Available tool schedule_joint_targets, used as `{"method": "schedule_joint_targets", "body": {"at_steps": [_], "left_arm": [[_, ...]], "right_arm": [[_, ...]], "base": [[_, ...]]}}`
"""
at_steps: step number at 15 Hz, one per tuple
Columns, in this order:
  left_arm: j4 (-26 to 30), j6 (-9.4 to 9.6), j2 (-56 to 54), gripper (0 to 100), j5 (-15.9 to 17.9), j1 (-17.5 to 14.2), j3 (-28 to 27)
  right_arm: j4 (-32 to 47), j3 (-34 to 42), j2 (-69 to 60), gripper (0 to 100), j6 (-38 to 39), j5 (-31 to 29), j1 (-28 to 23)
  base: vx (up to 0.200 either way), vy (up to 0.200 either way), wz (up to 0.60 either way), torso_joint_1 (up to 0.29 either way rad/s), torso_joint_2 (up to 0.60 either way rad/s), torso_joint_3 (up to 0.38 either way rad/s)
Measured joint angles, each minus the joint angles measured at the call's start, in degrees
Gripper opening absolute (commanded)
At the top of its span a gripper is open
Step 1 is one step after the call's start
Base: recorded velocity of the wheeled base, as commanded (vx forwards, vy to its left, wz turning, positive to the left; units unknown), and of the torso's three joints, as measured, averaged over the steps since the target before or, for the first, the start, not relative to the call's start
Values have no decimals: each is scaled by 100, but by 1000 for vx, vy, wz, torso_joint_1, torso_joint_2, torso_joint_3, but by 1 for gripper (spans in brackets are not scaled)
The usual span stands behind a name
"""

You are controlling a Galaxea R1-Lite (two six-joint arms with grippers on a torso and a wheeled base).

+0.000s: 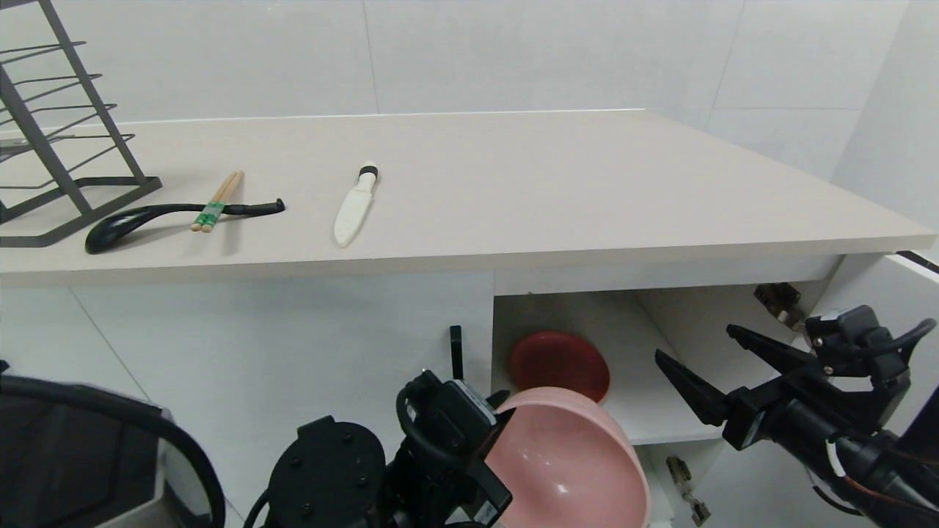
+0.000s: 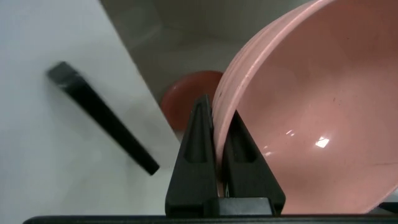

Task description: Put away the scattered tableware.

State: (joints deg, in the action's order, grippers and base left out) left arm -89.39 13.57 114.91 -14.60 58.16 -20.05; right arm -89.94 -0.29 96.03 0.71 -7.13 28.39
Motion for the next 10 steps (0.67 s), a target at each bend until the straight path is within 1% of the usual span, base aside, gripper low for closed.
{"method": "schedule_joint_targets", "body": {"at_steps": [3, 5, 8, 10], "left_arm": [[-9, -16, 375, 0, -351, 27, -306], [-20, -2, 664, 0, -542, 27, -703], [-52, 26, 1059, 0, -674, 30, -1224], [-46, 37, 1323, 0, -885, 33, -1654]], "right_arm": [[2, -9, -44, 100, -2, 2, -17], [0, -12, -50, 100, -2, 0, -83], [0, -23, -85, 100, -2, 5, -168], [0, -23, -101, 100, -11, 5, -183]], "base": [[0, 0, 0, 0, 0, 0], [0, 0, 0, 0, 0, 0], [0, 0, 0, 0, 0, 0], [0, 0, 0, 0, 0, 0]]}}
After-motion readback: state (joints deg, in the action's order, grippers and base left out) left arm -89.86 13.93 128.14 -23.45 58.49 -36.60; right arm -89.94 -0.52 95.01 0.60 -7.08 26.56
